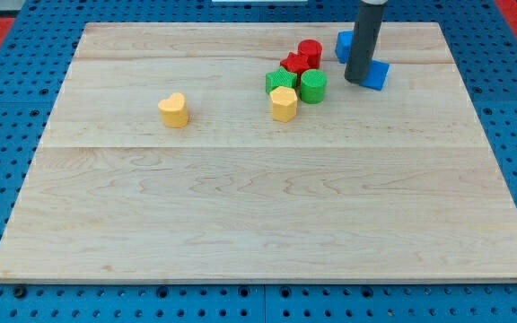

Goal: Move your arm into red blocks

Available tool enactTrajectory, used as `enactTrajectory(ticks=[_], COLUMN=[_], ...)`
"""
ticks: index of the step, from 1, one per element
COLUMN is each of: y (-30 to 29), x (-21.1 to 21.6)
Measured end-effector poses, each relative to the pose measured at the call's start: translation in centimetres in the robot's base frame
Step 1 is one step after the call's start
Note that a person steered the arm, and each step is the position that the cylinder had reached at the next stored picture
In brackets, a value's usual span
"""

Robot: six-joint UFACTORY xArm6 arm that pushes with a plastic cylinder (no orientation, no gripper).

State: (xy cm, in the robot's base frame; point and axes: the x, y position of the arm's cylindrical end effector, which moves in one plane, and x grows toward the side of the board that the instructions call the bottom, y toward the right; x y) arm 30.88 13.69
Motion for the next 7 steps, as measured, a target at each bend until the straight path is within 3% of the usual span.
enactTrajectory(ticks=[1, 5, 6, 7], y=[-1.2, -12.7, -9.7, -2.9], x=[-2.3, -2.6, -2.6, -3.4])
